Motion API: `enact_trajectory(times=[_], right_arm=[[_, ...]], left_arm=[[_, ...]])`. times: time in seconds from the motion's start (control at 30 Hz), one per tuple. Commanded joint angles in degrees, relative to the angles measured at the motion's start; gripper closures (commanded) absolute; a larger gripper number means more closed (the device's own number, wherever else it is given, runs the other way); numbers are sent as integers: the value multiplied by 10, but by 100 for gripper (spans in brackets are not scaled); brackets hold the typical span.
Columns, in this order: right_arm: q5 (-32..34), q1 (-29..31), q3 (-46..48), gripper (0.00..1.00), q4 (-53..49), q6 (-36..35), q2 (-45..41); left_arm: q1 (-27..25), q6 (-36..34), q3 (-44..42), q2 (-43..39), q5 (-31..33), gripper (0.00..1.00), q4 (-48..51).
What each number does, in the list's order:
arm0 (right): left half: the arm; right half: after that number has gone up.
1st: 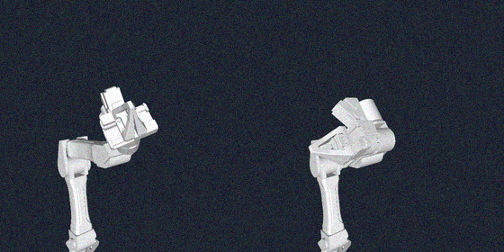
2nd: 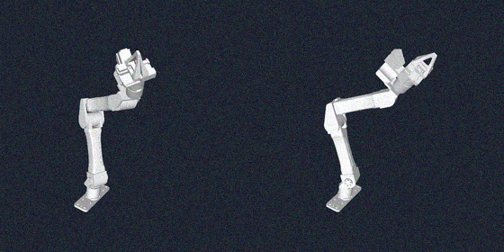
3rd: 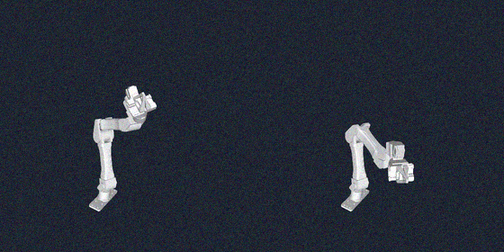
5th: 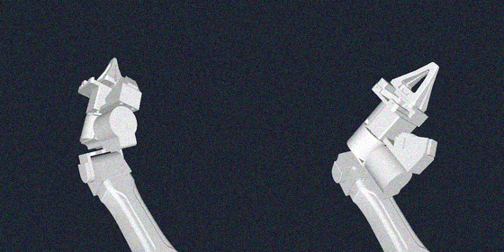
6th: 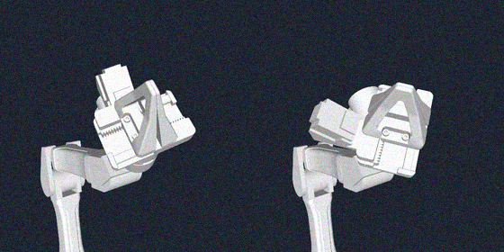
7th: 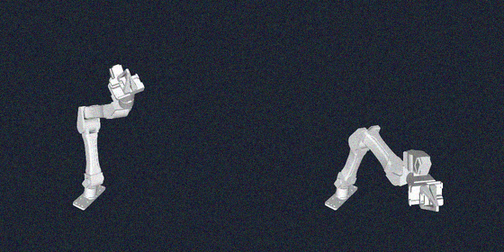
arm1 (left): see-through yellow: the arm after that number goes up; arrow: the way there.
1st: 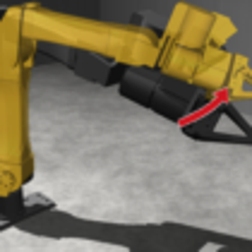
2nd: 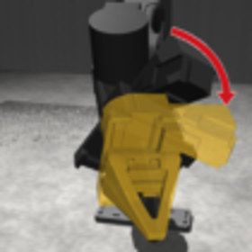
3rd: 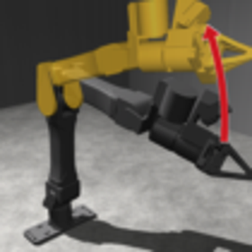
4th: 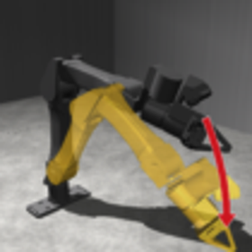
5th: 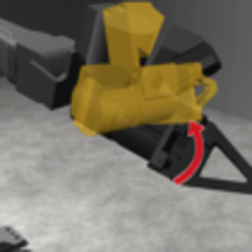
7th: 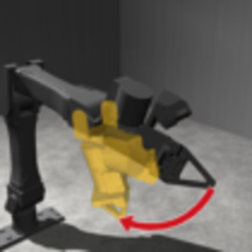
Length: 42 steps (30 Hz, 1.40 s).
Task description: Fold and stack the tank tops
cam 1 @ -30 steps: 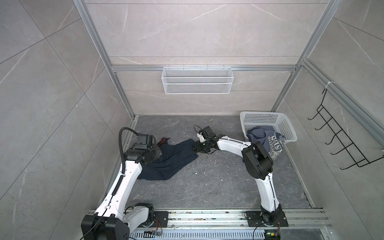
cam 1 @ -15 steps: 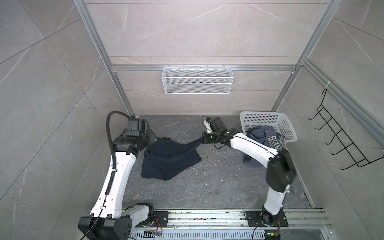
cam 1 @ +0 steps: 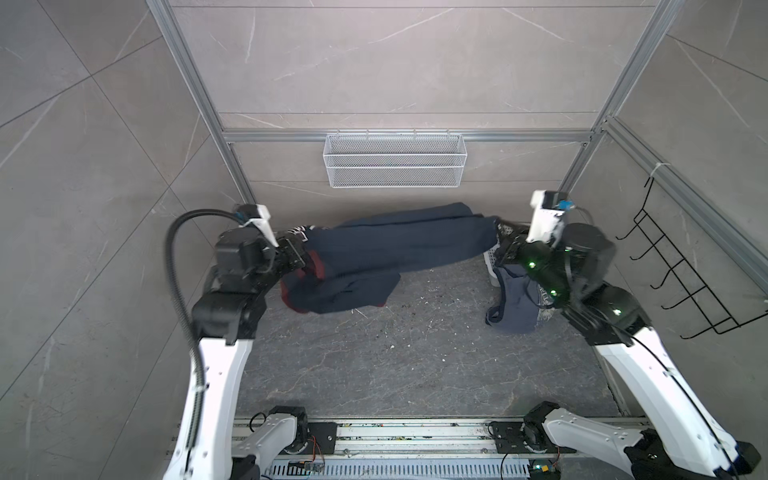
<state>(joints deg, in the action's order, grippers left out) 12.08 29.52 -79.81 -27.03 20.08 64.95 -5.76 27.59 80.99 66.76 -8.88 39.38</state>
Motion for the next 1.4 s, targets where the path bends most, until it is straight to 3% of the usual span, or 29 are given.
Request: enact_trajectory(times=[0.0,0.1,0.23,0.5,0.63,0.77,0.8,0.87,0.93,1.17,1.37], right_arm=[[17,-6,104,100,-85,50,35],[1,-14,169,100,-88,78,32],[20,-26,176,100,-104,90,22],[16,-31,151,100,-108,103,-4],[-4,-31,150,100,-97,105,-4],[33,-49,109,100,-136,106,72],[25,-64,104,100,-135,114,93],[-12,-96,105,100,-126,132,127],[-43,-119,108,100,-110,142,148],[-73,-138,112,100,-78,123,183],[-84,-150,132,100,-64,120,181]], left_arm=[[-10,-1,-99,75,-96,100,60],[-31,-15,-133,52,-97,100,41],[-35,-32,-139,44,-143,99,23],[-41,-11,-152,73,-150,79,-27],[-41,-27,-42,196,-135,80,-3],[-40,-21,115,353,-71,80,70],[-40,-20,142,385,-60,74,81],[-41,-23,177,436,-59,51,90],[-41,-32,205,466,-57,43,111],[-63,-52,107,345,-30,21,56],[-78,-49,13,332,-34,33,27]])
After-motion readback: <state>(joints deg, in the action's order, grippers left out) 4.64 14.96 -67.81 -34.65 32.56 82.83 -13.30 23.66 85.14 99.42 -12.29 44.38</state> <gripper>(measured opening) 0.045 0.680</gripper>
